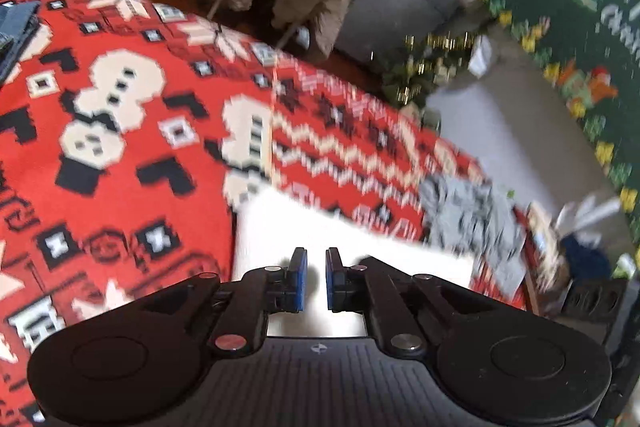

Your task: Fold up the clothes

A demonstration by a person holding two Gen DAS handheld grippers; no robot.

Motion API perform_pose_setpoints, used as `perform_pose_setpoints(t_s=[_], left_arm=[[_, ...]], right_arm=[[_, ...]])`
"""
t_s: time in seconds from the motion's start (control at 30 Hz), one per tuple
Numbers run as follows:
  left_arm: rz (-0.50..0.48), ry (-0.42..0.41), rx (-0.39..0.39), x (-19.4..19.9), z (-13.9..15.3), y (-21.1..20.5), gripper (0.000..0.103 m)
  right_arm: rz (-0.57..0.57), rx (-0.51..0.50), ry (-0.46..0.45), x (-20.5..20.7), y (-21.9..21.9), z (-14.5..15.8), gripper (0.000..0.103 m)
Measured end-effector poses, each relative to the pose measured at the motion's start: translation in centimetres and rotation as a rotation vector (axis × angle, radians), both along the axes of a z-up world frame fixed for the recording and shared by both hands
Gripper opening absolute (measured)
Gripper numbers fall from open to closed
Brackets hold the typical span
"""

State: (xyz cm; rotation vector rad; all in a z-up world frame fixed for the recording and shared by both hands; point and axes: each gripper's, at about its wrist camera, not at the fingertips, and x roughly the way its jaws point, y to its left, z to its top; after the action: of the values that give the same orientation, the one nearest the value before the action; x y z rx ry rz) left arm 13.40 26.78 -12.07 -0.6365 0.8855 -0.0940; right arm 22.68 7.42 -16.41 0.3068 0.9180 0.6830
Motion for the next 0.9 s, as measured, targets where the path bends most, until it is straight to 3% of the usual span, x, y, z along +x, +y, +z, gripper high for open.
perform_pose_setpoints(t_s=[0.17,0.53,0.73,0.9], left_arm=[[-0.05,0.073,0.004,-1.0,-0.8,-1.3,0.008],[-0.108,0.168,0.104,-7.0,-0.3,-4.0,0.009],[-0.108,0.223,0.083,-9.8,-0.4,-4.0,0.008],[-0.11,0.135,0.117,-11.3,2.0,-4.7,0.01]], right_arm=[[0.053,-0.172,-0.036,-2.8,1.9,0.3,0.006],[0.114,-0.242,0.055,-9.6,-0.8,0.9,0.007],[0.099,-0.249,0.105,-13.0,-3.8,1.1,0.008],[0.041,-0.207,0.075,-14.8,-7.0,2.7,0.009]])
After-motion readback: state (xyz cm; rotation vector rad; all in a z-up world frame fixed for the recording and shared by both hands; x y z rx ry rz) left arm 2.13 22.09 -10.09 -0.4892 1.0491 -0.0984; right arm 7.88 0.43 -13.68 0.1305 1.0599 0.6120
